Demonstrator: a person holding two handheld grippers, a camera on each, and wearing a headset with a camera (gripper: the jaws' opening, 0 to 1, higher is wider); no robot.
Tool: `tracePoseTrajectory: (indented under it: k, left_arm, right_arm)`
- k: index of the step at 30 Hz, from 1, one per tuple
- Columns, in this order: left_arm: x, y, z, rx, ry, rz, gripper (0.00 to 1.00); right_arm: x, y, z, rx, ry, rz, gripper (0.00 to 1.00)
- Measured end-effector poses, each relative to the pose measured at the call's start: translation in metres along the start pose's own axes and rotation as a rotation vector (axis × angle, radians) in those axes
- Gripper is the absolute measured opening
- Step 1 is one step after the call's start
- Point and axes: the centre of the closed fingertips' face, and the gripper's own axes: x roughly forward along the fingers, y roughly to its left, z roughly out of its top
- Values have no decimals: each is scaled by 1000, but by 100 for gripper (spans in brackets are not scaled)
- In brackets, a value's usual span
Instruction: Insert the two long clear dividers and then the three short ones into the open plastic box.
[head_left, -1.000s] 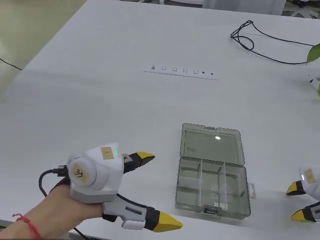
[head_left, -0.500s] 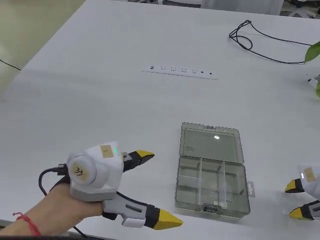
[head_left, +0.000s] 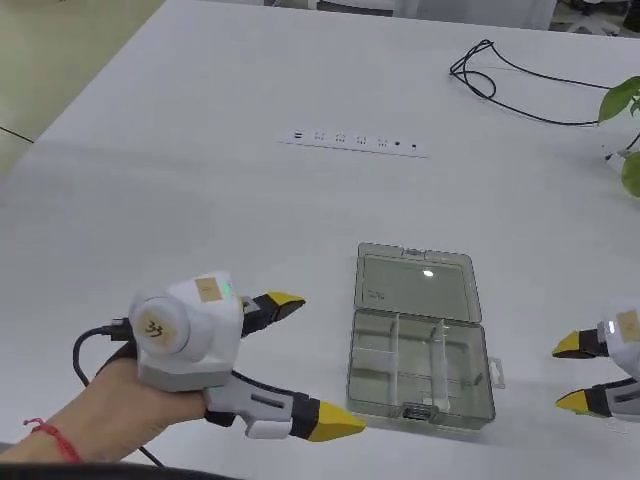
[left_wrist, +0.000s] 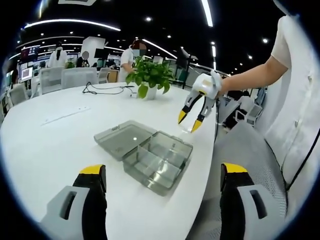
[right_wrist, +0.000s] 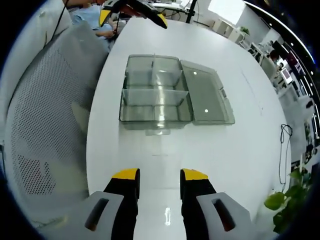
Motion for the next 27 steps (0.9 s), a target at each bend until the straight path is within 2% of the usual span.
tracePoseTrajectory:
  k: [5, 14, 20, 27]
  left_arm:
    - [6, -1, 14, -25, -35, -4, 94]
    - [20, -9, 38, -127, -95, -34, 84]
    - [30, -20, 55, -265, -131, -86, 74]
    - [41, -26, 67, -367, -150, -121, 64]
  right_arm:
    - [-12, -2, 23, -5, -34, -35, 33]
    - [-30, -1, 66, -23, -91, -83, 33]
    - [-39, -1, 92, -28, -129, -110, 33]
    - [-46, 4, 116, -57, -149, -127, 33]
